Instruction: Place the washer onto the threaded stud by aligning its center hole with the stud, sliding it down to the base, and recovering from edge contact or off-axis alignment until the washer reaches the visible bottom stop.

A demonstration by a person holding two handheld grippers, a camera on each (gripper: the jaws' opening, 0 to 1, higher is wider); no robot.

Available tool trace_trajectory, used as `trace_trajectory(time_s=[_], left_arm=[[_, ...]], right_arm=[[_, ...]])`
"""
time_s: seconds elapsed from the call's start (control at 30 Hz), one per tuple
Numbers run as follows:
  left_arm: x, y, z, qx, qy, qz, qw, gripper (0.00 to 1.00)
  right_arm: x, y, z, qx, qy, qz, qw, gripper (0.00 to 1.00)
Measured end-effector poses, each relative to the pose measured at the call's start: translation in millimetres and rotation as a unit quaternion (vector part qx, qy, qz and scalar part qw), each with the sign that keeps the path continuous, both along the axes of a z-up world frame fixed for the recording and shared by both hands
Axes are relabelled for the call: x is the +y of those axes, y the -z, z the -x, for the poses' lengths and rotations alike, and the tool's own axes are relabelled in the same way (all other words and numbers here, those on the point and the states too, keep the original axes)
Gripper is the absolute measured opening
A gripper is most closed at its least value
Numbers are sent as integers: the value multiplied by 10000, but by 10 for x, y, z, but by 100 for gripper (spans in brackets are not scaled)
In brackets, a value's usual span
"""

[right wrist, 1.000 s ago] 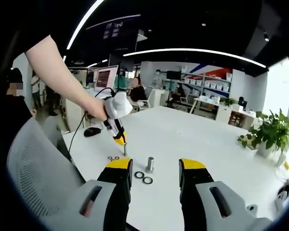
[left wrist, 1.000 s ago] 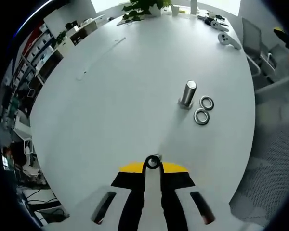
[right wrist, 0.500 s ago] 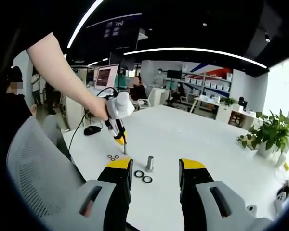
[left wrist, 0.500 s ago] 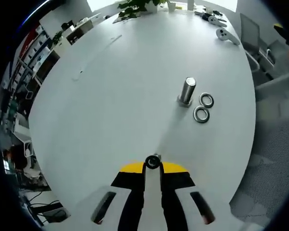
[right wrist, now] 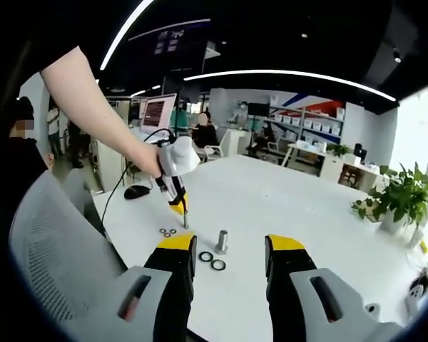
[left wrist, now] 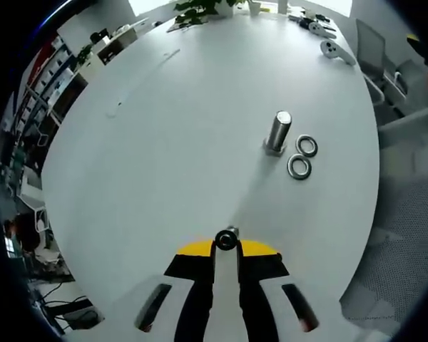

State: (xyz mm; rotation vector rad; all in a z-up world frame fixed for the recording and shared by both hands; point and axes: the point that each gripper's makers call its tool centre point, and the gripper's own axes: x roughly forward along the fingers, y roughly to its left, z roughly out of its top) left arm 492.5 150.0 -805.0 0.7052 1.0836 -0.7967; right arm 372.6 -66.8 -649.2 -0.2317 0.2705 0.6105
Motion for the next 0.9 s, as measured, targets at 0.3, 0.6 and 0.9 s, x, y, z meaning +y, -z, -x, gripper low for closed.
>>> trace_trajectory(time_s=[0.3,0.6,0.9], left_arm=[[-6,17,7,40,-48,27,10000,12],[93,67,97,144,-225,36,9996,12],[235,71,294,255,-493,100,9984,14]], right_arm=[[-5,-3,-1,-5,12,-4,10000,40],[-7,4,0,-5,13,27,10000,40],[43,9,12,-9,-108,90,9999,40]])
